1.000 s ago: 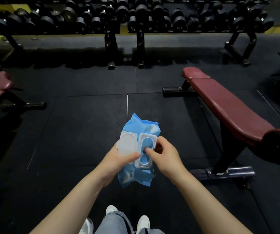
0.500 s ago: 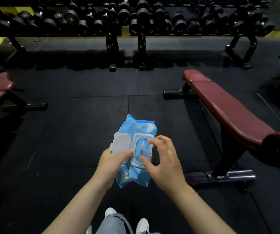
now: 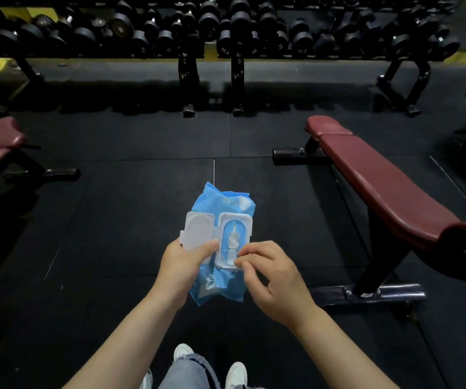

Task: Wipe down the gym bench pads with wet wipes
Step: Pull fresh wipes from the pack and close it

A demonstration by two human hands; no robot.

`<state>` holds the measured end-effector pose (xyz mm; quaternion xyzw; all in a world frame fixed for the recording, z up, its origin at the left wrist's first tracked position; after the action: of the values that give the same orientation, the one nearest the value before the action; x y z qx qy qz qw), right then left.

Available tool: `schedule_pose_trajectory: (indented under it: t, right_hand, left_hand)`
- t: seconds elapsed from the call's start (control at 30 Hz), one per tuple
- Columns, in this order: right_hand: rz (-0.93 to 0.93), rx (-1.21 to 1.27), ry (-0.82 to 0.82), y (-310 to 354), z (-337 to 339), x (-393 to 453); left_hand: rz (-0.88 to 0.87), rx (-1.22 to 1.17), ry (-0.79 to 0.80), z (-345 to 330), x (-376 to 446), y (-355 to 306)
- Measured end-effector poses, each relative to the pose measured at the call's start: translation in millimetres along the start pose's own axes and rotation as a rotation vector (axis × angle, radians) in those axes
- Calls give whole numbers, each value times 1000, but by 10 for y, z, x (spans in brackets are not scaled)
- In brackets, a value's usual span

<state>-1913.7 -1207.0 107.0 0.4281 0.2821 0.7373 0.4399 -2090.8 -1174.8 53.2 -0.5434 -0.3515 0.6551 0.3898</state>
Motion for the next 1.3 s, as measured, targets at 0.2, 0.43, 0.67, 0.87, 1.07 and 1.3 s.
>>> schedule_pose_trajectory:
  t: [0.2,0.43,0.67,0.87,1.07,1.3]
  right_hand:
    - [-448,181,-147,-193,-26,92]
    - [-525,46,-182,-199,-71,126]
    - [-601,277,-163,-226,-138,96]
    - [-651,565,-90,-230,-165,44]
    - [-557,453,-166,-250,106,105]
    - [-491,429,-70,38,66,165]
  left_hand:
    - [-76,119,-57,11,-75,-54]
    - [-145,165,-50,-13,-154,-113]
    - [-144,146,-60,7,-155,-93]
    - [-122,112,-68,54,-132,-55]
    - [-99,109,-85,101,-91,23]
    - [-85,178,-95,34,-11,90]
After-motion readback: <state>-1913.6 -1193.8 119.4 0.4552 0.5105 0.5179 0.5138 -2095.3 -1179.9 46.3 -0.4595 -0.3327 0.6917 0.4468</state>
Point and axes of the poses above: each hand's wrist, its own x-axis towards the middle knuckle, its own z-axis out of the back of the hand, y = z × x, the point moved 7 cm from there along x, towards the middle knuckle, and after that the axes turned 13 degrees about x, right-handed, at the moved point
